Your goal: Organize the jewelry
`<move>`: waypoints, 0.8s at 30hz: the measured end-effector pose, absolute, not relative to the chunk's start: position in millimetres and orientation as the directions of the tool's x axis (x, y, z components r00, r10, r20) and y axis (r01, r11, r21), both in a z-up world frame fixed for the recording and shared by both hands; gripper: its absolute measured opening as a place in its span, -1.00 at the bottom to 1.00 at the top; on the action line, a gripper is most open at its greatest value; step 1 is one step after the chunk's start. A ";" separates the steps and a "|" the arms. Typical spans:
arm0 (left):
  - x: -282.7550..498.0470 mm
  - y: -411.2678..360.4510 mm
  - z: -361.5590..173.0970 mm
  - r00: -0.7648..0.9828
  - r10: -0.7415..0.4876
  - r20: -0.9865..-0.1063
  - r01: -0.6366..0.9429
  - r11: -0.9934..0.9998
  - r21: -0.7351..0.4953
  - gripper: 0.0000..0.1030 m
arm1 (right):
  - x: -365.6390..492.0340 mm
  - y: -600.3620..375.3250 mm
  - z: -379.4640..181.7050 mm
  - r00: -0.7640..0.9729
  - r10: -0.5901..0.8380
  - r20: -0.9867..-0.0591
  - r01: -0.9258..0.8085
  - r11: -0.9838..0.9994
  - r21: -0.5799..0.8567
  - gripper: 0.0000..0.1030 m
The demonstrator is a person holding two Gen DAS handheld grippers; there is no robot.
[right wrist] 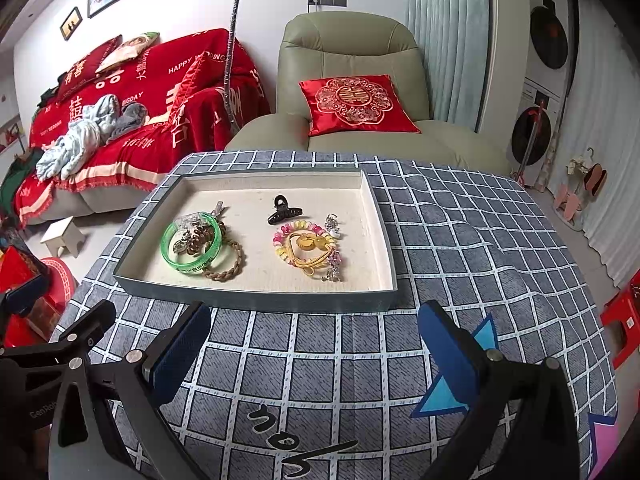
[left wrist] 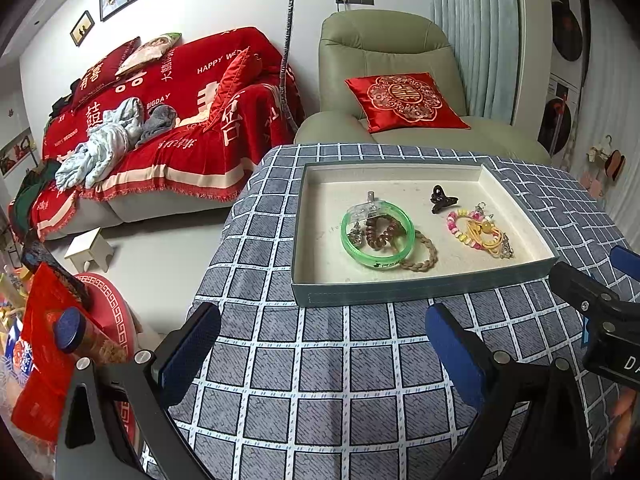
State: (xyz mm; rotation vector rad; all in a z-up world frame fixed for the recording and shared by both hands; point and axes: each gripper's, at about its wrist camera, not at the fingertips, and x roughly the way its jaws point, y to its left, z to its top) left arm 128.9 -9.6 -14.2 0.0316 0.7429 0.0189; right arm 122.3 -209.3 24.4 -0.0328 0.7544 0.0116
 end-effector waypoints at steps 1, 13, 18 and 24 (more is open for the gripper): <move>128.8 -9.4 -14.2 0.736 0.028 -0.676 -0.006 0.999 0.035 1.00 | 121.9 -209.5 23.9 0.729 -0.001 -0.684 -0.023 0.999 -0.025 1.00; 129.0 -10.2 -13.6 0.737 0.030 -0.675 -0.005 0.999 0.038 1.00 | 122.0 -209.5 23.8 0.729 0.000 -0.684 -0.022 0.999 -0.024 1.00; 129.0 -10.3 -13.6 0.737 0.030 -0.675 -0.006 0.999 0.038 1.00 | 122.1 -209.3 23.8 0.729 0.000 -0.684 -0.022 0.999 -0.024 1.00; 129.4 -10.7 -14.2 0.733 0.030 -0.679 -0.005 0.999 0.039 1.00 | 122.0 -209.5 23.7 0.729 0.000 -0.684 -0.022 0.999 -0.023 1.00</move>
